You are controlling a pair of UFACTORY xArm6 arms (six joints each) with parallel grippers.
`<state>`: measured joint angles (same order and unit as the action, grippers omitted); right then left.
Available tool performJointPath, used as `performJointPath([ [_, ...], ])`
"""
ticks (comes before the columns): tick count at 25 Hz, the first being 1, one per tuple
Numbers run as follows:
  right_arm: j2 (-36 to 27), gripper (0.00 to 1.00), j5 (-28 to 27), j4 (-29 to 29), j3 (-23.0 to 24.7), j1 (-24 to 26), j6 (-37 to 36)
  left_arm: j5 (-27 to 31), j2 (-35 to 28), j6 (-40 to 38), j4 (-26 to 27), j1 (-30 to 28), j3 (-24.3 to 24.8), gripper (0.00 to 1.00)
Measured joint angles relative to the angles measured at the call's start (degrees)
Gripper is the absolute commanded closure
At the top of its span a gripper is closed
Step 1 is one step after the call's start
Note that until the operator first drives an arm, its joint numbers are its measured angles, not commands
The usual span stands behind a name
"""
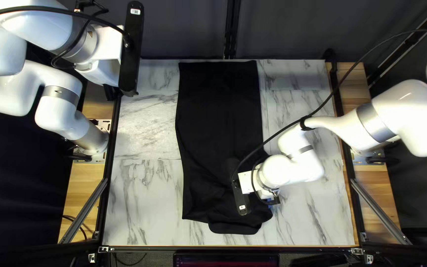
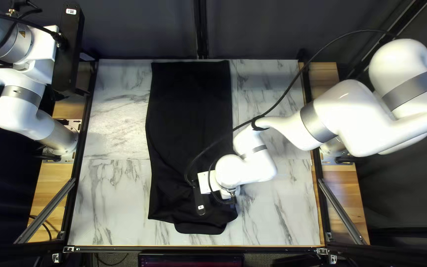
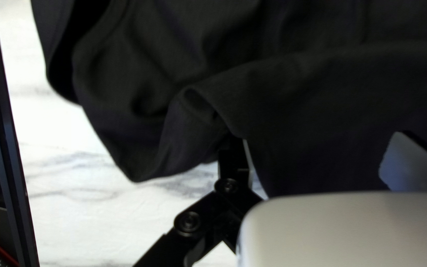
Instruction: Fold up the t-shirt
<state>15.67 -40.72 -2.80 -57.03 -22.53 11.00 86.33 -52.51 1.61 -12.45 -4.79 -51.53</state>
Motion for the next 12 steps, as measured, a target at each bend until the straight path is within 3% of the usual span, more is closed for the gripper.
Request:
performJointPath([
  [2,0.5,0.31,-0.1,-0.5,-0.9,0.1,0.2,0.0,0.0,0.0,0.0,0.0,0.0,0.0],
  [3,0.7,0.52,-0.1,-0.7,-1.1,0.1,0.2,0.0,0.0,0.0,0.0,0.0,0.0,0.0],
  [4,0.8,0.8,0.0,-0.8,-1.2,0.1,0.3,0.0,0.0,0.0,0.0,0.0,0.0,0.0],
  [5,0.9,1.0,0.1,-0.9,-1.2,0.0,0.3,0.0,0.0,0.0,0.0,0.0,0.0,0.0],
  [11,1.0,1.0,-0.3,-1.4,-2.2,-0.7,1.1,0.0,0.0,0.0,0.0,0.0,0.0,0.0],
  [12,1.3,0.94,-0.5,-1.6,-2.9,-0.9,1.3,0.0,0.0,0.0,0.0,0.0,0.0,0.0],
])
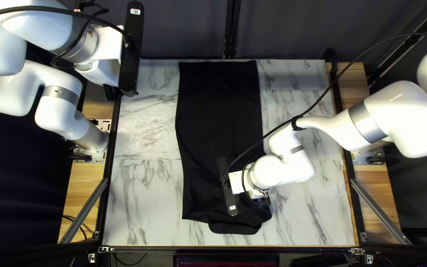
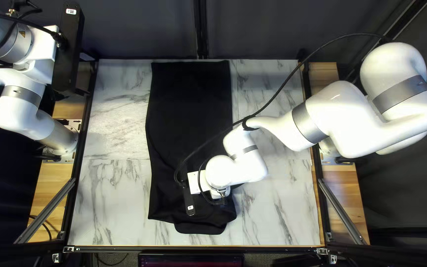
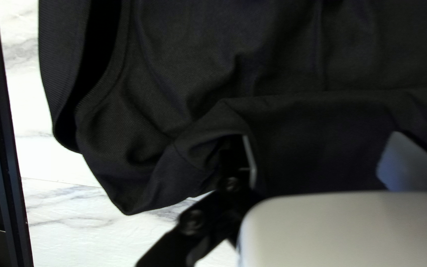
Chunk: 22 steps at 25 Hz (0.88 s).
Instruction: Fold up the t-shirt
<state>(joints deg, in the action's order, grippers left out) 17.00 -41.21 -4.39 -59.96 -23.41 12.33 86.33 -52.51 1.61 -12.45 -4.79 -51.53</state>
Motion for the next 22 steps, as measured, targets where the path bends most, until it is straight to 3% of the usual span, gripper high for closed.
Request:
performJointPath([
  [1,0.4,0.9,-0.2,-0.2,-0.7,-0.2,0.2,0.0,0.0,0.0,0.0,0.0,0.0,0.0],
  [2,0.8,0.58,-0.4,-0.5,-1.5,-0.4,0.5,0.0,0.0,0.0,0.0,0.0,0.0,0.0],
  [4,1.8,0.24,-0.9,-1.1,-3.2,-1.0,1.1,0.0,0.0,0.0,0.0,0.0,0.0,0.0],
  [6,2.5,0.0,-1.5,-1.7,-4.5,-1.7,1.7,0.0,0.0,0.0,0.0,0.0,0.0,0.0],
  [13,3.1,0.0,-1.7,-2.3,-5.1,-2.8,2.8,0.0,0.0,0.0,0.0,0.0,0.0,0.0],
  [22,-0.4,0.0,-0.3,-1.1,0.8,-3.0,4.2,0.0,0.0,0.0,0.0,0.0,0.0,0.0],
])
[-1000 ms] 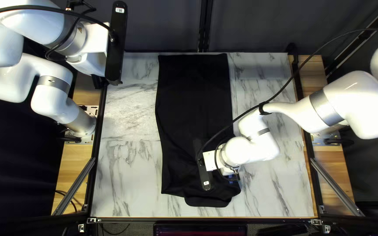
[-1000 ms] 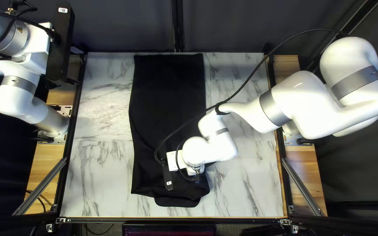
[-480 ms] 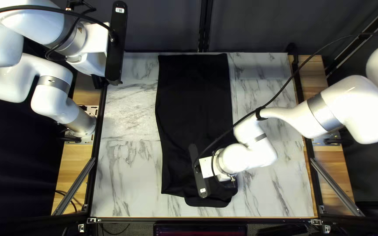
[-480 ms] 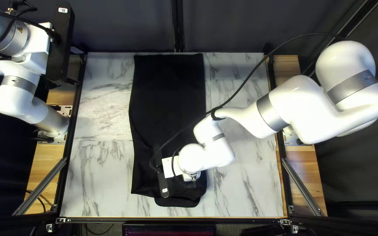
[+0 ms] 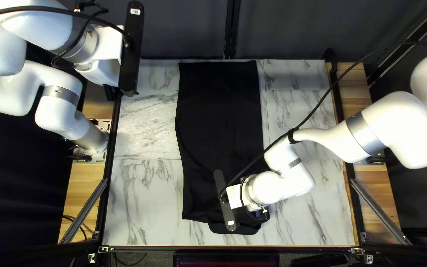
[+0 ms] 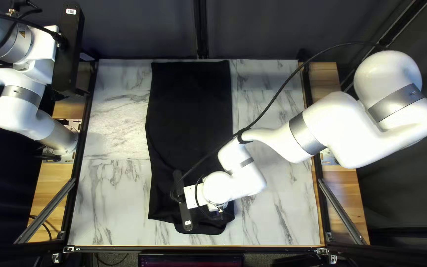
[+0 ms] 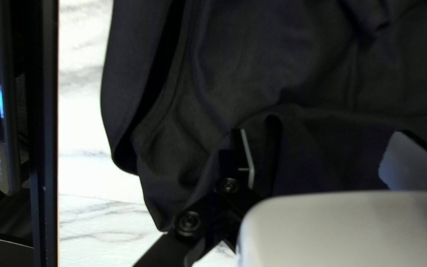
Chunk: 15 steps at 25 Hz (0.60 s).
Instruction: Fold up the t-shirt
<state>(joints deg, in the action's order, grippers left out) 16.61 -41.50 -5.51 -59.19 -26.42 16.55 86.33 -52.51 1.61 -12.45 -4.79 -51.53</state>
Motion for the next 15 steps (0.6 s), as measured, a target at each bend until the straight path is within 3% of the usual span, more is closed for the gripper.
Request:
performJointPath([
  [8,-4.3,0.0,-0.2,-0.8,4.4,0.1,3.2,0.0,0.0,0.0,0.0,0.0,0.0,0.0],
  [15,-0.2,0.0,3.1,0.4,3.7,0.8,1.9,0.0,0.0,0.0,0.0,0.0,0.0,0.0],
])
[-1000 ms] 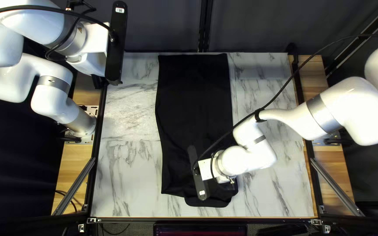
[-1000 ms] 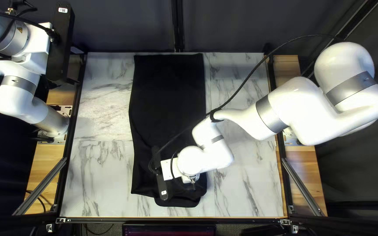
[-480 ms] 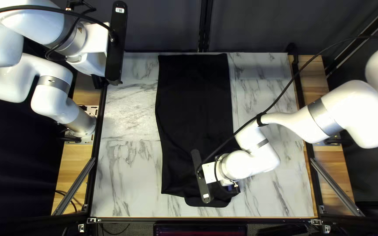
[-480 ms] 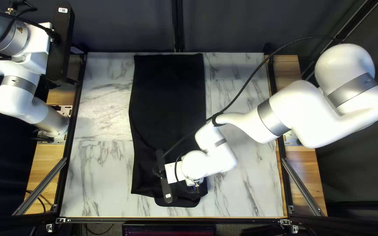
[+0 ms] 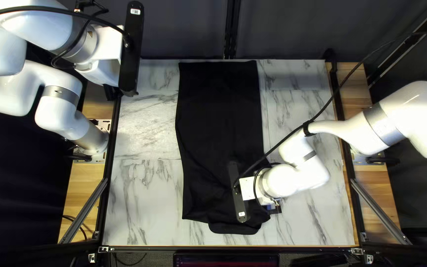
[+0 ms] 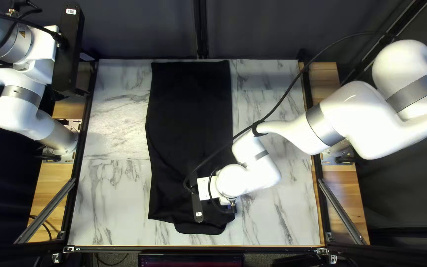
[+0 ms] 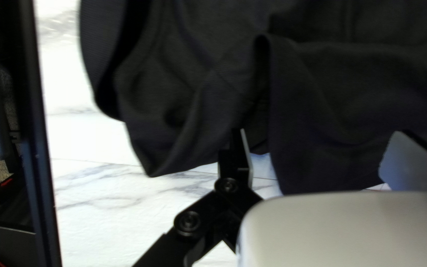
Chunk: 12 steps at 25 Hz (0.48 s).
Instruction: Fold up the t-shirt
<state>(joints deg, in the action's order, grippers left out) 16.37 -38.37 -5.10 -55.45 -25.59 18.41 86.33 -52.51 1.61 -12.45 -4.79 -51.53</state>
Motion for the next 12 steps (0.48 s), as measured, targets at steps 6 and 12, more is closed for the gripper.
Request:
performJointPath([
  [6,3.8,0.0,-1.2,0.1,-4.9,-3.2,2.2,0.0,0.0,0.0,0.0,0.0,0.0,0.0],
  [12,4.4,0.0,-2.1,-0.1,-5.7,-6.1,5.7,0.0,0.0,0.0,0.0,0.0,0.0,0.0],
])
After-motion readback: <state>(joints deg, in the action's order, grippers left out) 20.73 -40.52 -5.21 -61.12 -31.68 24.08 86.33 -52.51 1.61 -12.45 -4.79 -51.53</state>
